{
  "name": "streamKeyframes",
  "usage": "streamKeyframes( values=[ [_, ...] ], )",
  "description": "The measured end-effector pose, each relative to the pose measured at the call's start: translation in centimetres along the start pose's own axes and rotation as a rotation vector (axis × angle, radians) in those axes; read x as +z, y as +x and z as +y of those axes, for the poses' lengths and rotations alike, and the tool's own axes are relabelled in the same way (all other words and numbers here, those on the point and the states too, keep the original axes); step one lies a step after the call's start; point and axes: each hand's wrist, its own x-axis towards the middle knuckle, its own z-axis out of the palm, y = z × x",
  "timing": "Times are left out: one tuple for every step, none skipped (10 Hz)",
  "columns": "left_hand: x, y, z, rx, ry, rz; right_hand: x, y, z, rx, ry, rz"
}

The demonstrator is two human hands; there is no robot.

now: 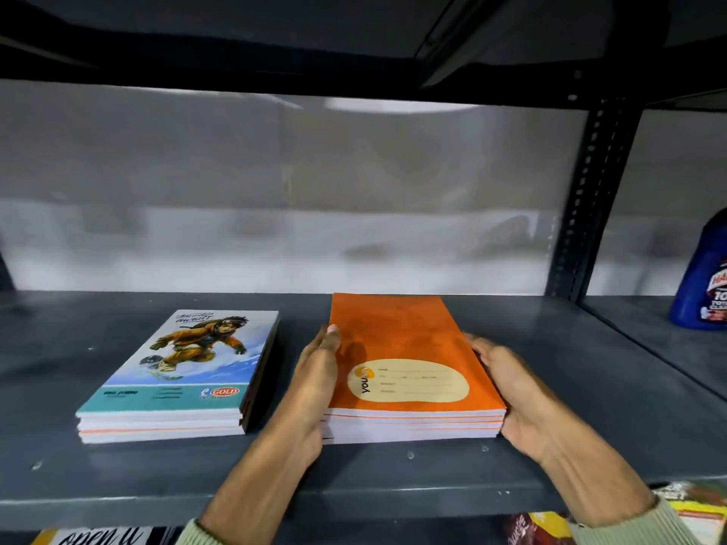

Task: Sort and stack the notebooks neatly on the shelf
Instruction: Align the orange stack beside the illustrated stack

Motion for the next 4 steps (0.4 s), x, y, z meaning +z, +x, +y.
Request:
streamKeyframes(
  values=[
    [-2.1,-0.2,0.5,0.024,0.015,0.039,2.1,0.0,0.5,0.014,-0.005,-0.025],
    [-3.0,-0.6,0.8,0.049,0.003,0.059,3.3,-0.1,0.8,-0.003,-0.016,-0.062],
    [-3.5,-0.6,0.7,0.05,0.019,0.054,3.5,-0.1,0.8,-0.015,-0.11,-0.03],
    [-3.1,-1.3,1.1,0.121,0.134,0.005,3.8,-1.1,0.0,-0.04,-0.32,-0.024]
  ],
)
